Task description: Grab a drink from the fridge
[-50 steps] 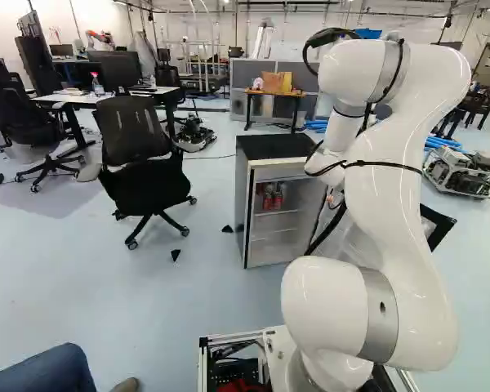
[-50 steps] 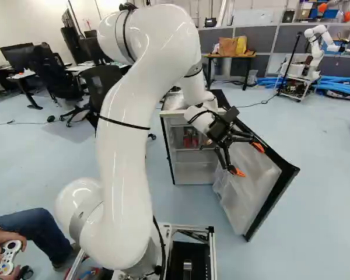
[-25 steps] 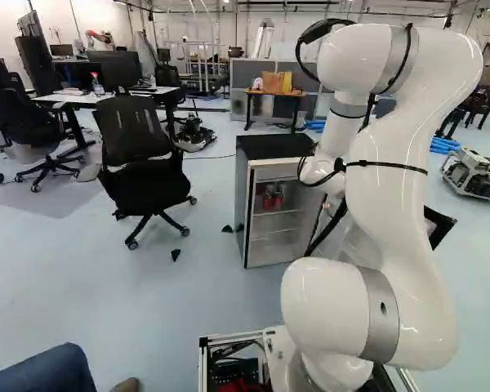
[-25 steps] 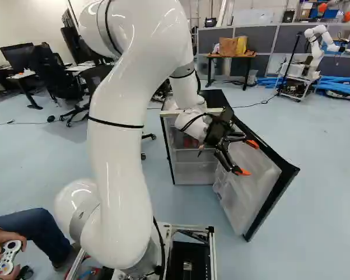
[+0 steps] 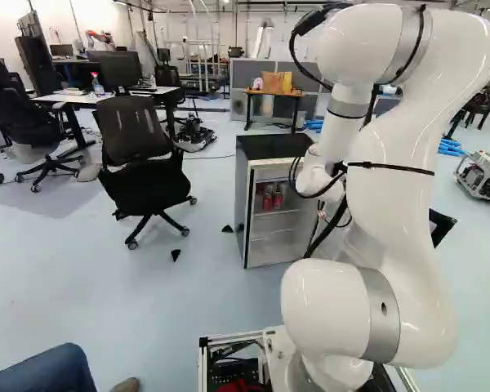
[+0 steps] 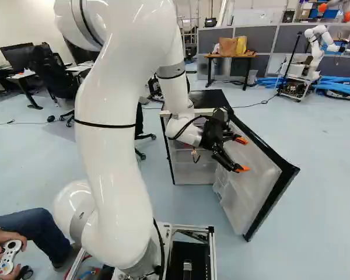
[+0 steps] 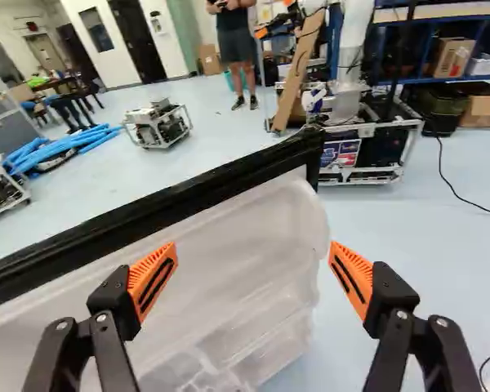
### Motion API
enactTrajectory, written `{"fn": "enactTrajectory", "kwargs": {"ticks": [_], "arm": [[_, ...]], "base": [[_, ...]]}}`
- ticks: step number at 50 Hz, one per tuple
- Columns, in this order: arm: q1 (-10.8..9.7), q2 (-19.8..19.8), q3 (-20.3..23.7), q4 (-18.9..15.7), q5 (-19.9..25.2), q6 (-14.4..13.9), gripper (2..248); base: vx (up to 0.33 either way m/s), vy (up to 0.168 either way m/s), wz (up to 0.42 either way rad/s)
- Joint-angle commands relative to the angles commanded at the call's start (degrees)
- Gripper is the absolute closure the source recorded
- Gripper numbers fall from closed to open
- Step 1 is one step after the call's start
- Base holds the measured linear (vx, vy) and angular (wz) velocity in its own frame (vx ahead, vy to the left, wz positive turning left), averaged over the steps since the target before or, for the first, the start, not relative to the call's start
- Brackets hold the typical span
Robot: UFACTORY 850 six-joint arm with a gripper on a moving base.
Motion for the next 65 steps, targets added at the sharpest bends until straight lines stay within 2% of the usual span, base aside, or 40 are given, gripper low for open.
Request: {"fn": "enactTrajectory", "kwargs": {"ticks": [44, 65], "arm": [[4.37, 10.89, 16.04, -26.66, -3.3, 0.0, 3], [4.74, 11.97, 17.46, -39.31, -4.54, 0.0, 3]], "base": [[0.0, 0.0, 0.0], [0.0, 0.0, 0.0]]}}
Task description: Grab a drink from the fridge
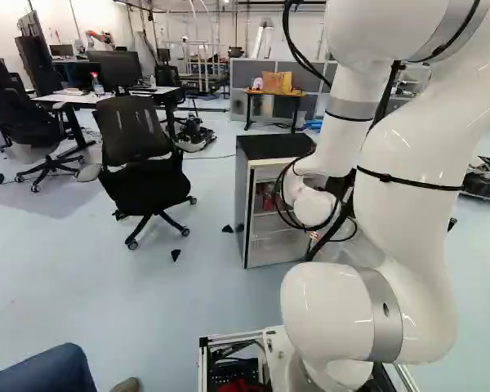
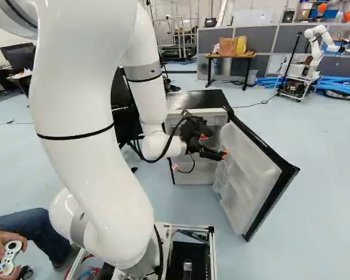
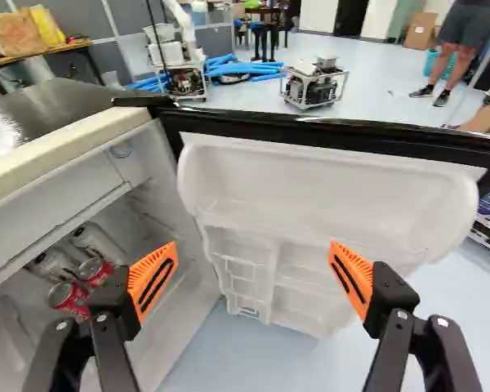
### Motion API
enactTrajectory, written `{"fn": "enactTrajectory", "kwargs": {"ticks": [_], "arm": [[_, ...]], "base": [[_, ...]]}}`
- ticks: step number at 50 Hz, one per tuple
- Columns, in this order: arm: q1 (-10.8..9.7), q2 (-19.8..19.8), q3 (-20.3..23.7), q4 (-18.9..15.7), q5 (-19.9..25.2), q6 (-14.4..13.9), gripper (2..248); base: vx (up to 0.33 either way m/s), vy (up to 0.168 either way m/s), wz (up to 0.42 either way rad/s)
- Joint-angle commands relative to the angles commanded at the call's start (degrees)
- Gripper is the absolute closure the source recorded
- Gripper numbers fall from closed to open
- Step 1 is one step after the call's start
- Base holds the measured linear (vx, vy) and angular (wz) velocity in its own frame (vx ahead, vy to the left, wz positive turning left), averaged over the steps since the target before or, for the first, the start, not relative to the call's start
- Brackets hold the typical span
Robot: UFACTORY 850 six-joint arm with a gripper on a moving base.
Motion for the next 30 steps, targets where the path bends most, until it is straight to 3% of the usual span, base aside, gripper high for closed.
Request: {"fn": "enactTrajectory", "kwargs": {"ticks": [30], "arm": [[0.0, -0.83, -0.25, -17.97, -1.52, 0.0, 3]], "base": [[0.0, 0.0, 0.0]]}}
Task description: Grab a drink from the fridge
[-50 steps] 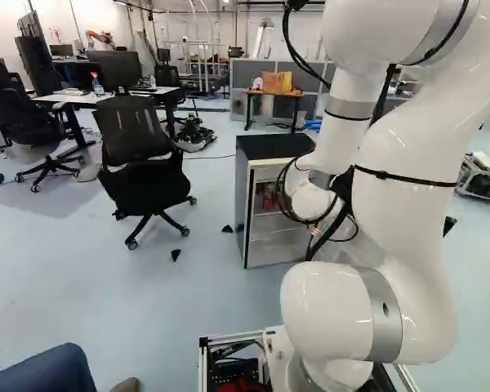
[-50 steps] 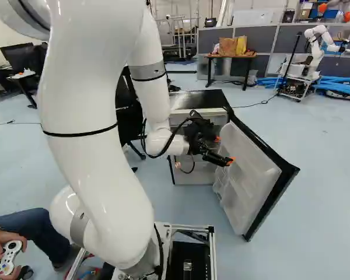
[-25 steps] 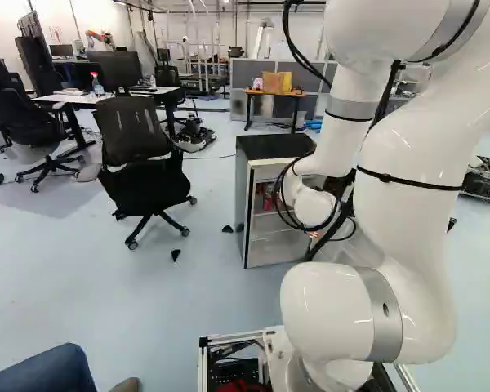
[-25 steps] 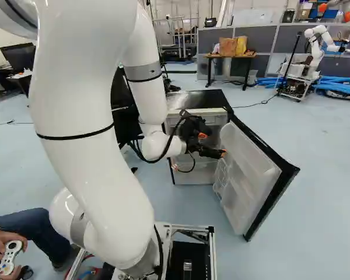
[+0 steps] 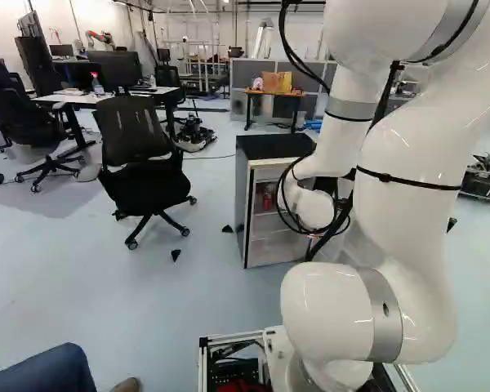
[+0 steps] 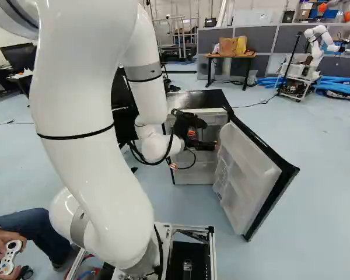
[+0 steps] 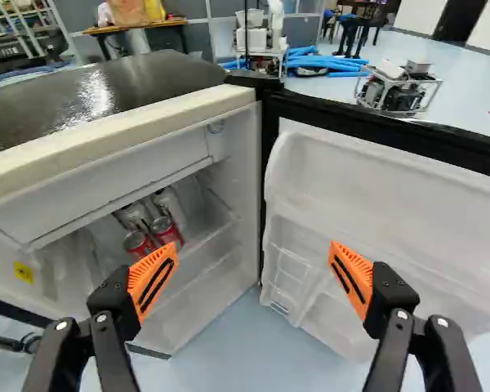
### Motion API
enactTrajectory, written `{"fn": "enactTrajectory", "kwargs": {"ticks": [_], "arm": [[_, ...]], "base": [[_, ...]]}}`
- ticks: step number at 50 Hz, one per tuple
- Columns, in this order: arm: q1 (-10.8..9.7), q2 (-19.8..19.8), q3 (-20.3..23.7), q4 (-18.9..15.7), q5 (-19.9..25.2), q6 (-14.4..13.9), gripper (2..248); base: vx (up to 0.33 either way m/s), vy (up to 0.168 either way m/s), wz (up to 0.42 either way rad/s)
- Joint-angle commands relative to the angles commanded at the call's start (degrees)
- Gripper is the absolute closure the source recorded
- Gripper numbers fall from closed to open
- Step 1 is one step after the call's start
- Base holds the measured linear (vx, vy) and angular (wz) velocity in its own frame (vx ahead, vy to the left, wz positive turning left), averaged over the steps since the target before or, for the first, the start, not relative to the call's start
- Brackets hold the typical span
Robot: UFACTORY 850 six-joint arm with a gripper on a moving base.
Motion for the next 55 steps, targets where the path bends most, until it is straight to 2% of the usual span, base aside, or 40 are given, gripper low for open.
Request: {"fn": "enactTrajectory", "kwargs": {"ticks": [23, 44, 55], "arm": [[-0.75, -5.98, -3.28, -13.84, 0.0, 0.0, 3], [-2.44, -12.36, -7.81, -26.37, 0.0, 0.0, 3], [-3.37, -15.63, -10.27, -31.81, 0.0, 0.0, 3]], "base": [[0.0, 0.0, 0.0], [0.0, 0.0, 0.0], [0.0, 0.0, 0.0]]}}
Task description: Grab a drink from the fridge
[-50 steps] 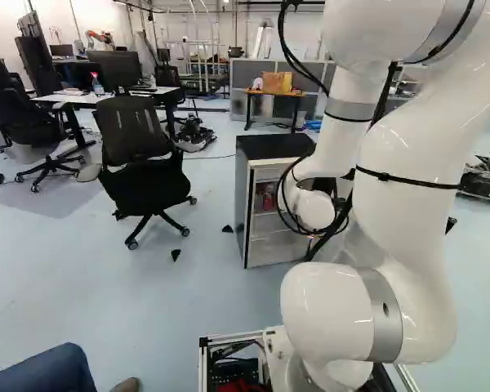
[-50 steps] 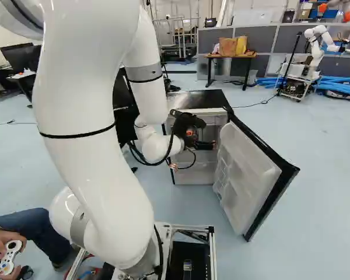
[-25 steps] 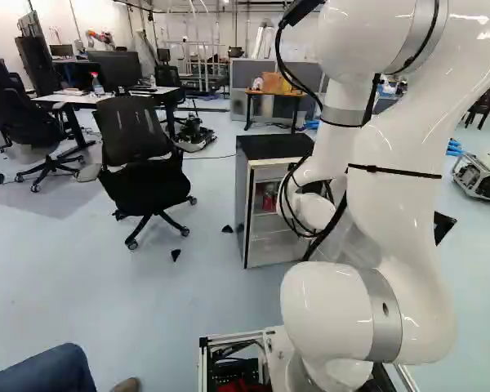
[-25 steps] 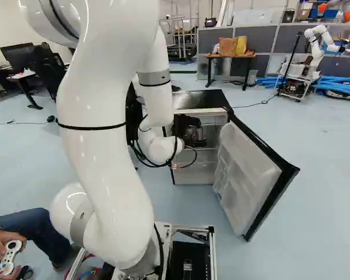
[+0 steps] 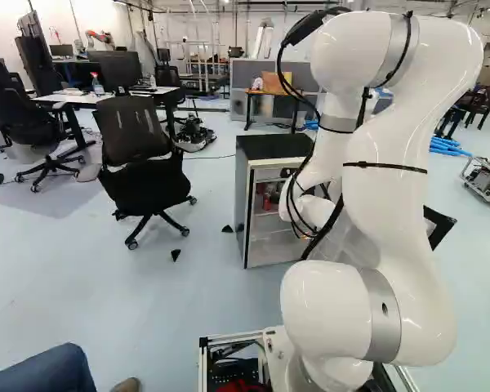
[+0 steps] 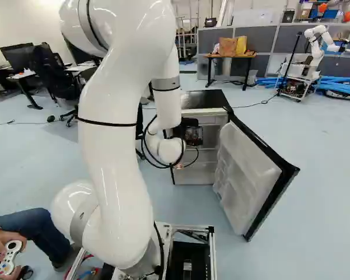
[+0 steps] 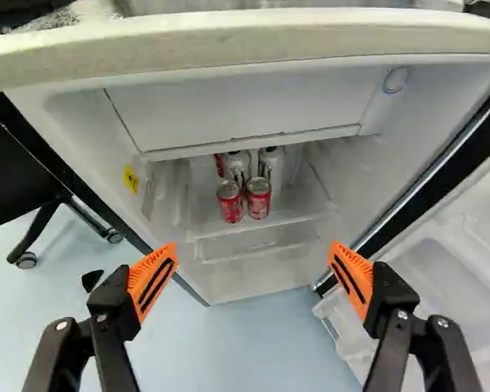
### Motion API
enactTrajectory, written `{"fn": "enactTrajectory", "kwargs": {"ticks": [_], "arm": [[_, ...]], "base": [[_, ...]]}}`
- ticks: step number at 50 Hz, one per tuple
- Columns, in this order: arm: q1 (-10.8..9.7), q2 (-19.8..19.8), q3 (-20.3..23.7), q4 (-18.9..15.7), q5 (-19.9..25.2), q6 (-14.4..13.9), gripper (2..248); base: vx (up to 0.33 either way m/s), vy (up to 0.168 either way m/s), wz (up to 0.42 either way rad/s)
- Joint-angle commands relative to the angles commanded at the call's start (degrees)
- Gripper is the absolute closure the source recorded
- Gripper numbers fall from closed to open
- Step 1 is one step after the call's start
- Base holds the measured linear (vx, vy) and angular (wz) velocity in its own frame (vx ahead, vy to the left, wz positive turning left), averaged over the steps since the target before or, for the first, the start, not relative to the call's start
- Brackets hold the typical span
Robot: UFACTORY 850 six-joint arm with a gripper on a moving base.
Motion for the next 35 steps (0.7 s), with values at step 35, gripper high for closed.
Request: {"fn": "enactTrajectory", "kwargs": {"ticks": [35], "arm": [[-1.75, -10.76, -9.35, -5.37, 0.0, 0.0, 3]], "base": [[0.0, 0.0, 0.0]]}}
